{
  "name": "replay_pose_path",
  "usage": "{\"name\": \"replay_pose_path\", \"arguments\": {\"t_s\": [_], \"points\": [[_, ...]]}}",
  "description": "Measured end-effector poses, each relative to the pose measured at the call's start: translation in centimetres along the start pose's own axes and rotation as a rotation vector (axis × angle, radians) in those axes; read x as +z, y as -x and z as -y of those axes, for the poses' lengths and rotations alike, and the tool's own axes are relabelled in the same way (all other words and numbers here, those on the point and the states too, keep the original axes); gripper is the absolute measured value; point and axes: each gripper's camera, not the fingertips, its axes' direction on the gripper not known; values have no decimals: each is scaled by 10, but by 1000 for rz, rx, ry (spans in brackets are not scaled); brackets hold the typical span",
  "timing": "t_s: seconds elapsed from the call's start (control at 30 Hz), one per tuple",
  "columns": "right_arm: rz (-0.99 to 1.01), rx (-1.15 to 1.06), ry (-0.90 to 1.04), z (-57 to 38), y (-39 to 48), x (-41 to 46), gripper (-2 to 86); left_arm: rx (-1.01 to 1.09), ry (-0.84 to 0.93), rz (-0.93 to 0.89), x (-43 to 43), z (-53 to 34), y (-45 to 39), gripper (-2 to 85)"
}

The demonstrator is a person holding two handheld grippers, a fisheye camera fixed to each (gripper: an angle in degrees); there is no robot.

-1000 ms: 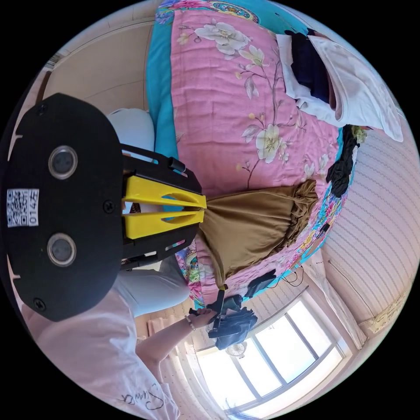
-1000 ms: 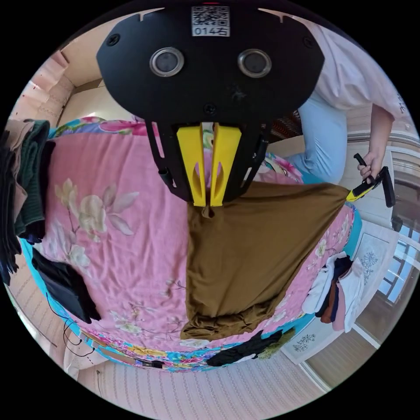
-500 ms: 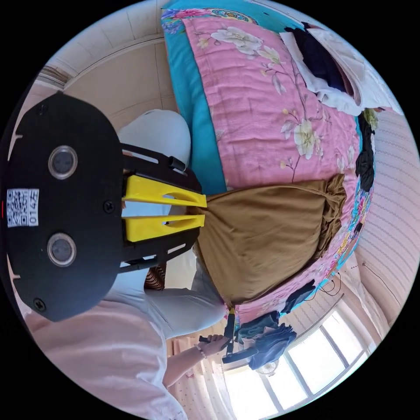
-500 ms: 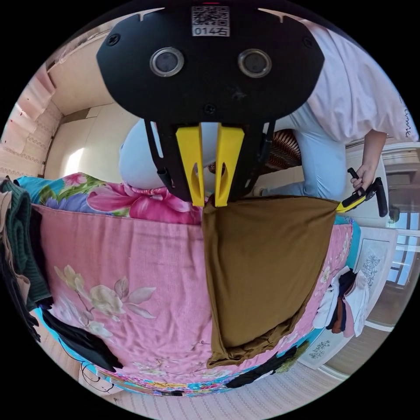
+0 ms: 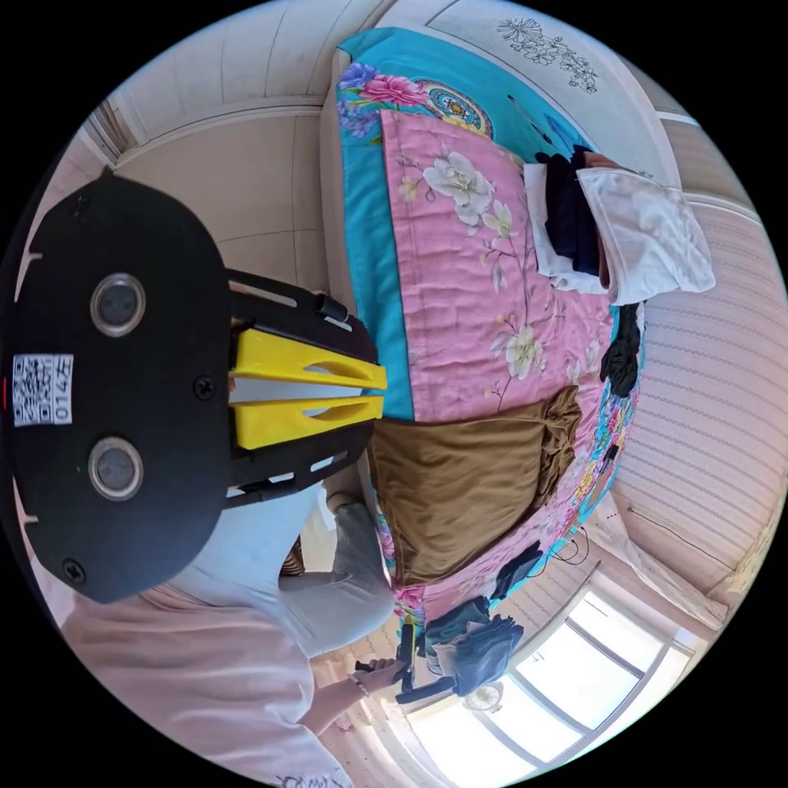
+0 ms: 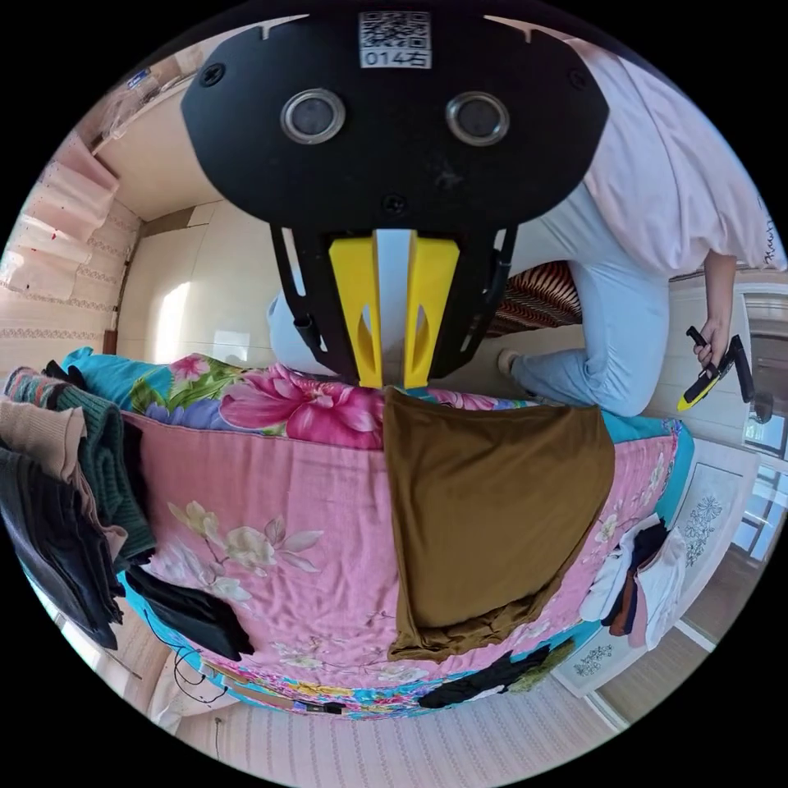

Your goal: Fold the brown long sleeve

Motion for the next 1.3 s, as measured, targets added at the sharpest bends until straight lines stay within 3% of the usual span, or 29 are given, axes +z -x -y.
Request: {"name": "replay_pose_path", "arguments": {"t_s": [0.2, 0.5, 0.7, 0.83, 1.0, 1.13, 1.3], "points": [[-11, -164, -30, 51, 28, -5, 55, 149, -82, -28, 26, 69, -22, -10], [137, -459, -152, 247, 80, 16, 71, 244, -170, -53, 142, 321, -49, 9], [264, -456, -181, 362, 102, 51, 93, 152, -2, -168, 252, 442, -50, 68], [313, -343, -56, 402, 101, 91, 72, 193, 230, -110, 306, 464, -57, 18], [443, -274, -49, 400, 67, 80, 13, 174, 124, -95, 262, 458, -41, -8], [481, -207, -131, 365, 16, 34, 4, 196, 62, 5, 185, 425, -24, -10], [439, -46, -195, 313, -54, -16, 1, 139, 121, 241, 120, 373, -5, -10]]}}
